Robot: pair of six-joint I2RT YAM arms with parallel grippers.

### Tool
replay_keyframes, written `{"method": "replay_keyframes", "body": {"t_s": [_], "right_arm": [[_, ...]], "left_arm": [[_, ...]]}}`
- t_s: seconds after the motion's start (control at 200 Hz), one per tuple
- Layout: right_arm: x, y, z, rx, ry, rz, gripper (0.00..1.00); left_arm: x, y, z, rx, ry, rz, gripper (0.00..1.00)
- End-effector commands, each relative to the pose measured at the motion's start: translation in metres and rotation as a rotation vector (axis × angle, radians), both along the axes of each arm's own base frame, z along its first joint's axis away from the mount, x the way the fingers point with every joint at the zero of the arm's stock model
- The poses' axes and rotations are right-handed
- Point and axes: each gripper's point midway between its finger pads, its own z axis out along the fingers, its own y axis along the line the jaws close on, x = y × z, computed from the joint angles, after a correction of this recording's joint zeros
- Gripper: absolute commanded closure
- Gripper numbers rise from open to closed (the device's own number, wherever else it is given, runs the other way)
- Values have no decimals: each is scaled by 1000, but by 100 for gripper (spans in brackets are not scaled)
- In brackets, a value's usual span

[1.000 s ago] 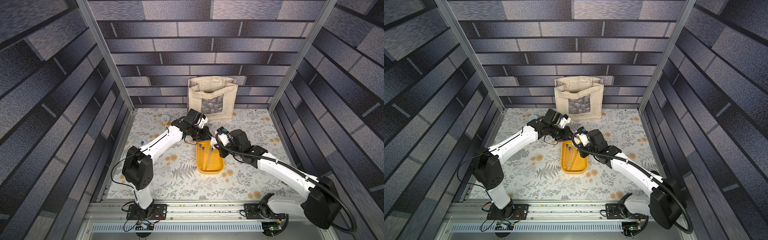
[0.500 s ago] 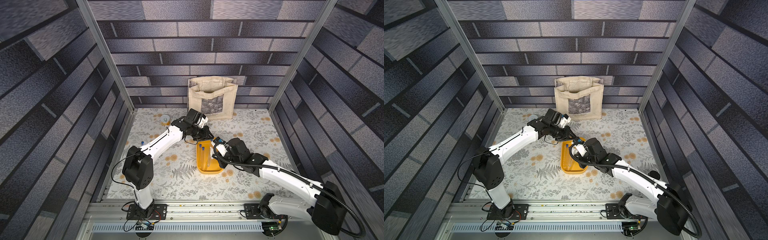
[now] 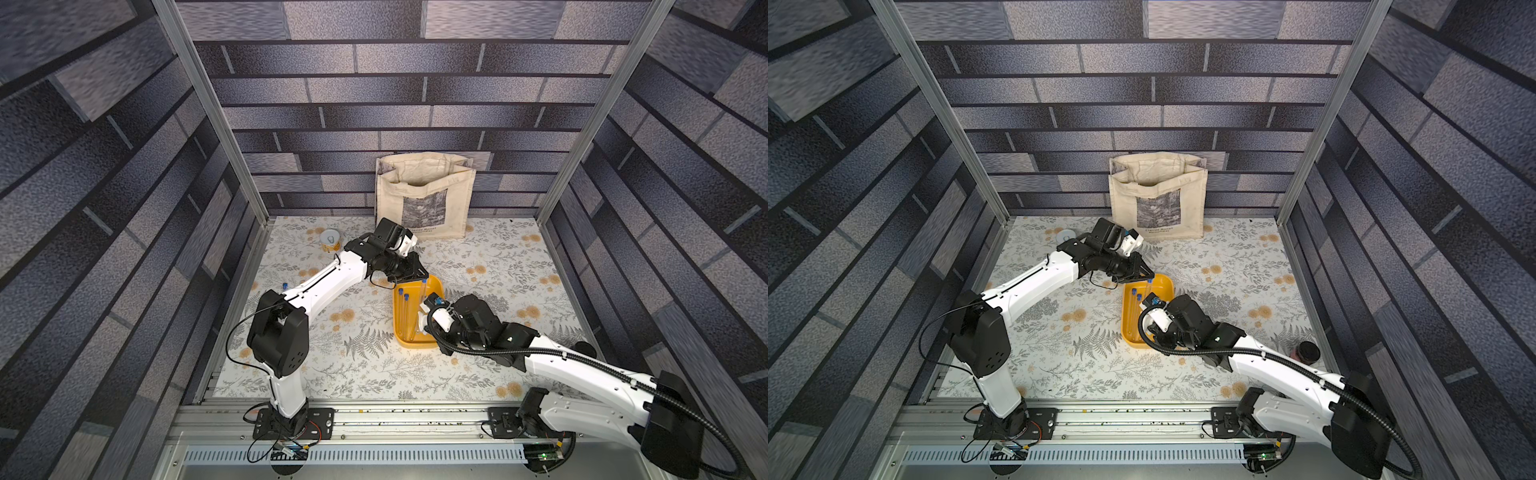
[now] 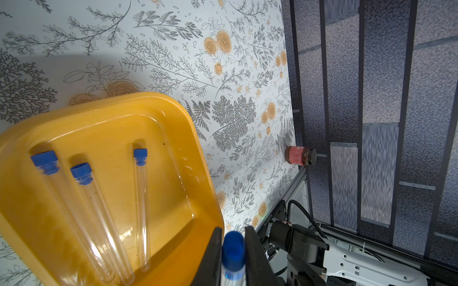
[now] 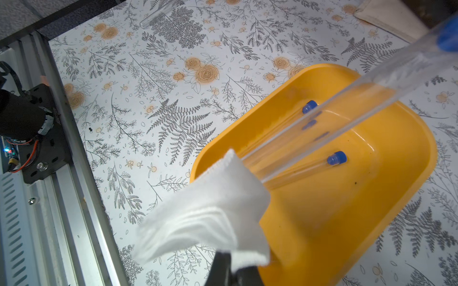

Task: Wipe the exteriors of test tubes
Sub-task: Wipe the dirt from the test tube.

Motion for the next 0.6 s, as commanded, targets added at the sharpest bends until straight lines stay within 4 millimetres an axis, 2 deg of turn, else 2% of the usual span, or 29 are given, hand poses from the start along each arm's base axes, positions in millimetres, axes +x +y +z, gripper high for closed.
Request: {"method": "replay_keyframes", "body": {"t_s": [0.0,0.225,0.356,0.451,0.596], "right_arm": [[23,-4,15,7,-19,-68,100],[61,-11,25,3,5,-141,100],[76,-15,28,-3,10,-180,100],[79,-16,29,4,12,-186,100],[68,-12,26,21,19,-137,100]], "left_arm": [[-1,-7,8,-27,-3,-12,85],[-4,-10,8,-36,5,-29,86],[-6,-12,8,-38,4,-36,85],[-6,-12,8,-40,6,-38,85],[-5,-13,9,-43,5,-41,85]]}}
